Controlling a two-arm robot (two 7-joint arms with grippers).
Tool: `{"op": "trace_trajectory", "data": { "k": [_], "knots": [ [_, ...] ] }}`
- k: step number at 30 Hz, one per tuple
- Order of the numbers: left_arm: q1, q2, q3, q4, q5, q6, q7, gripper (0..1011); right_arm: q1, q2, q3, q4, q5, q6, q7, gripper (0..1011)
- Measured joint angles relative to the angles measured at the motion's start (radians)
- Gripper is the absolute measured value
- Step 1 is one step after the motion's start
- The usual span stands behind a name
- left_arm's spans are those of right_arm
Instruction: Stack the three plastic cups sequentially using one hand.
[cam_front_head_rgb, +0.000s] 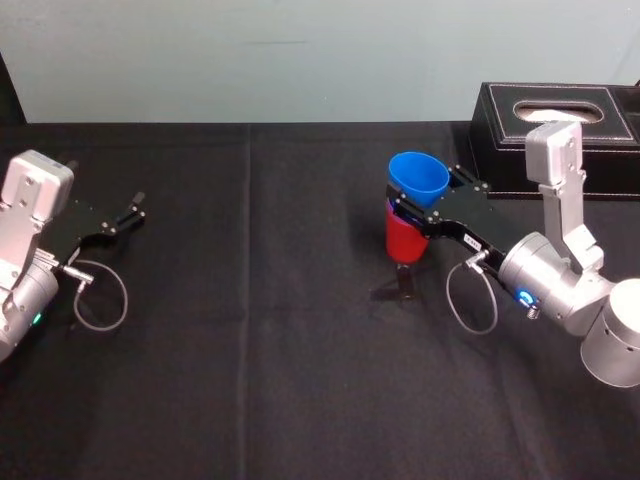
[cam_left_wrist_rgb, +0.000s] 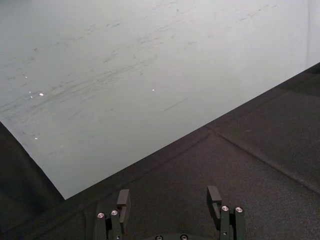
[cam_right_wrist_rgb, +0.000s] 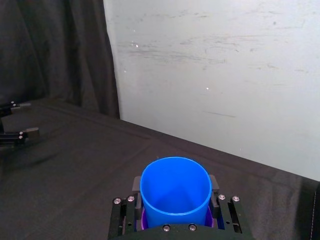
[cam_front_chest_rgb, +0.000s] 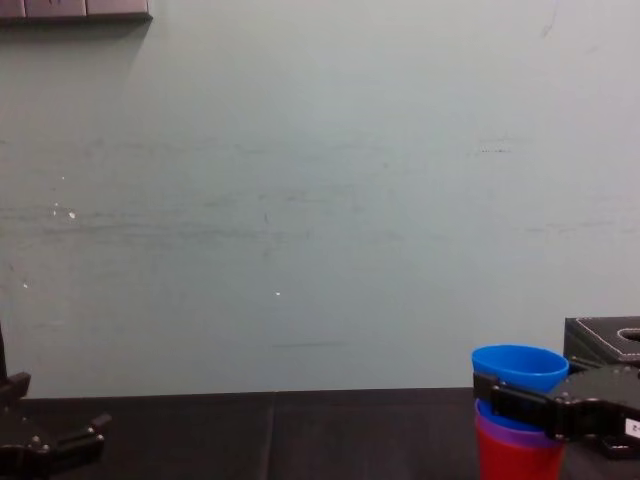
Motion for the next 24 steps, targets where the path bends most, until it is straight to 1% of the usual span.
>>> {"op": "trace_trajectory", "data": {
  "k": [18,24],
  "knots": [
    [0.0,0.0,0.0,0.0,0.0,0.0,0.0,1004,0.019,-0.021,-0.001,0.065,-0.037,-0.043,0.008,737],
    [0.0,0.0,0.0,0.0,0.0,0.0,0.0,1005,0.019,-0.021,-0.001,0.067,-0.037,-0.044,0.009,737]
  ]
}}
